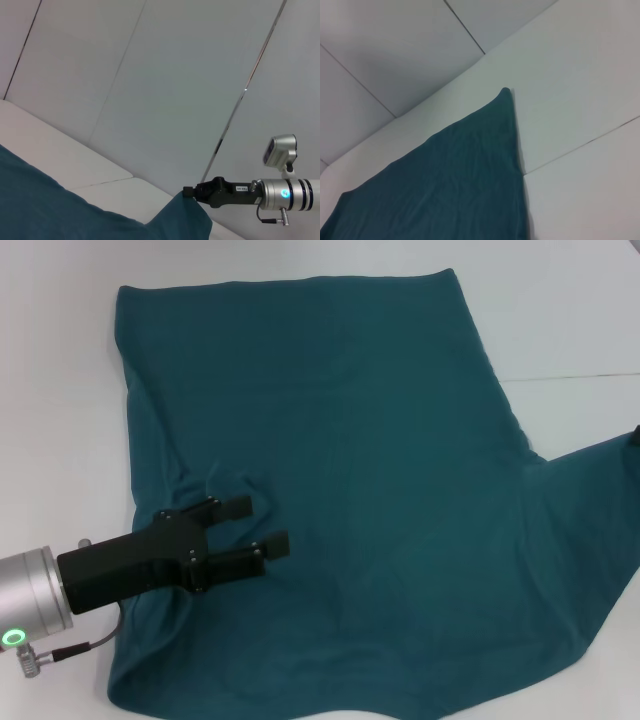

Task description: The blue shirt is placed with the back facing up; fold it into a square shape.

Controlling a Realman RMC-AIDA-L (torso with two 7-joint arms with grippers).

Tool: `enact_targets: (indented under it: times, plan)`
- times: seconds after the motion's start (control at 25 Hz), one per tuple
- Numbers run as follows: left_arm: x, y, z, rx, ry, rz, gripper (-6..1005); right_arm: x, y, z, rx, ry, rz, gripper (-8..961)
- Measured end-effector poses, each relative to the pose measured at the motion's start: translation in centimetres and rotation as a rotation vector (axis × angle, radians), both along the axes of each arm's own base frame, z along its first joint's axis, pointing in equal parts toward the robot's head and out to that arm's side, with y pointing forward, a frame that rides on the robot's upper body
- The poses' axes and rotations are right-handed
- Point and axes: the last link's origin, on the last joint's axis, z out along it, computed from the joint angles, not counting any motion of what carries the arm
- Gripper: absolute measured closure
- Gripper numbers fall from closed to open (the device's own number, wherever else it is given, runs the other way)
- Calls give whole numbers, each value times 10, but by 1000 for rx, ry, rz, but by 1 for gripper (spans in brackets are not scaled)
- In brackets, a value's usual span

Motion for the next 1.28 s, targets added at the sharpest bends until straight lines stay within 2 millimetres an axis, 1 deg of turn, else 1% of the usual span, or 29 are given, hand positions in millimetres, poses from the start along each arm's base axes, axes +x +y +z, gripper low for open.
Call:
enact_targets:
  times: [0.16,0.4,0.56,0.8,1.12,1.28]
  plan:
    - [0,0,0,-1,-1,2,77,-1,0,-3,-8,5,4,945]
    - [0,0,0,-6,-5,9,77,-8,-4,-17,-58,32,31,944]
    - [0,0,0,-8,-6,12,77,-23,-7,-28,-108,83,100,943]
    - [0,1,0,-3,-3,17,77,-46,2,-43,-175,103,175,942]
    - [-2,0,-2,-3,-5,28,77,-66,12,-58,-225,99,223,940]
    - [-2,0,-2,-4,-5,30,77,-73,16,-62,-231,99,233,939]
